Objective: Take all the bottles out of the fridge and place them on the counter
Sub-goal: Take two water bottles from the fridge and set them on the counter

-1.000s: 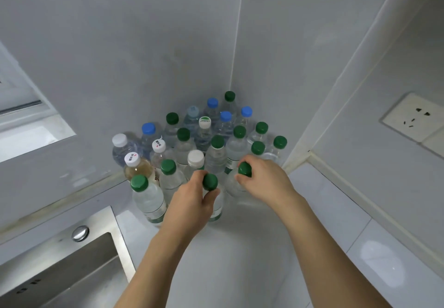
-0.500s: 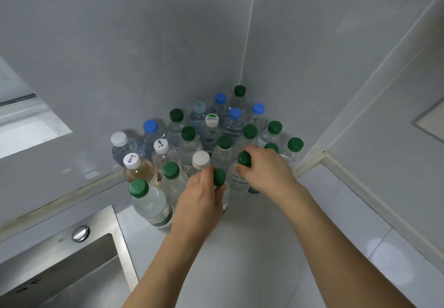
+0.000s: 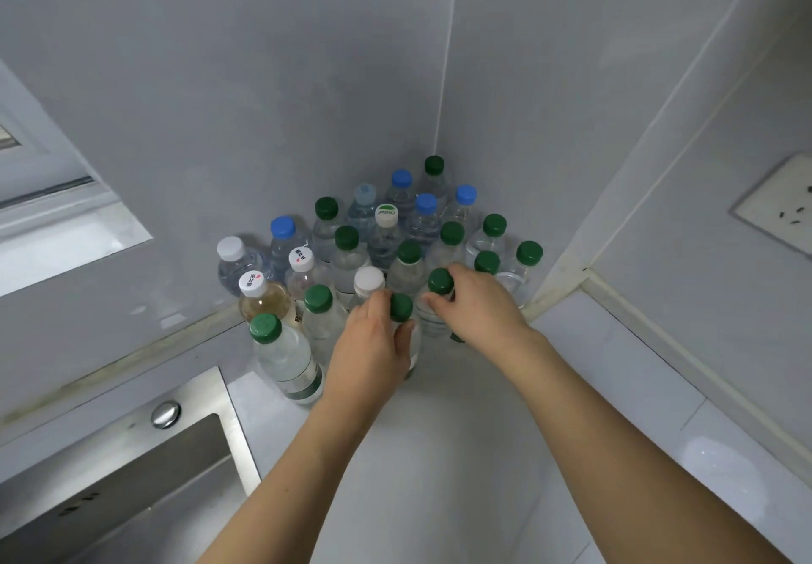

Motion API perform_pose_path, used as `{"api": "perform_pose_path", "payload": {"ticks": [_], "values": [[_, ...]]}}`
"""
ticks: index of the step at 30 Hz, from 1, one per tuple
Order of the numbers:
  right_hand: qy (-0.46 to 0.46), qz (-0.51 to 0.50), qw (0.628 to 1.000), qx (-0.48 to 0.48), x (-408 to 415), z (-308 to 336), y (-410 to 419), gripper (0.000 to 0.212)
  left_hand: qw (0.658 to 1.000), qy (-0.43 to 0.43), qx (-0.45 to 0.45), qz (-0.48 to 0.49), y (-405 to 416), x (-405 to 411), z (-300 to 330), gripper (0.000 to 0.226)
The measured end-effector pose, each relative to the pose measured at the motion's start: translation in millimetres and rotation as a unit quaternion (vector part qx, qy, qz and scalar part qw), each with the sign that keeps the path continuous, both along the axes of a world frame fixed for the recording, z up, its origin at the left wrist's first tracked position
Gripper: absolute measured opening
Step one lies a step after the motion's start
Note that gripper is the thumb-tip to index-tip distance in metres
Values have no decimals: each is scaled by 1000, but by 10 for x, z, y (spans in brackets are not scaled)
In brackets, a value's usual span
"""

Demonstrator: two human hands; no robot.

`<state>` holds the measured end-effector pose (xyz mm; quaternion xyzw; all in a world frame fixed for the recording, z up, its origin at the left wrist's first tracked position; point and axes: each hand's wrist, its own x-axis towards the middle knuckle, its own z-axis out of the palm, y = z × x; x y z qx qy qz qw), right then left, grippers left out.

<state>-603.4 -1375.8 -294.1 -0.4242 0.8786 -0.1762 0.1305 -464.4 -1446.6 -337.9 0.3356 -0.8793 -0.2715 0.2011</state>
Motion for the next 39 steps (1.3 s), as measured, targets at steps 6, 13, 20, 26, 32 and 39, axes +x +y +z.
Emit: {"api": "perform_pose_path", "payload": {"ticks": [6,13,20,26,32,39], "values": [[-30,-27,999,-17,189,111,513,57,991,-122,-47,1,100,-16,276,29],[-2,-66,996,-64,397,375,1334,56,983,-108,-139,-49,490,108,678,48],[35,-117,990,-72,520,609,2295,58,965,-88,-178,-171,1318,10,1088,45],[43,-187,978,-79,538,718,3061,59,947,-72,-201,-242,2063,-205,1303,46],[39,-227,970,-72,562,697,3514,57,933,-78,-198,-291,2490,-357,1230,48],[49,-298,951,-60,495,685,3879,58,913,-61,-198,-352,2719,-714,1202,49]]}}
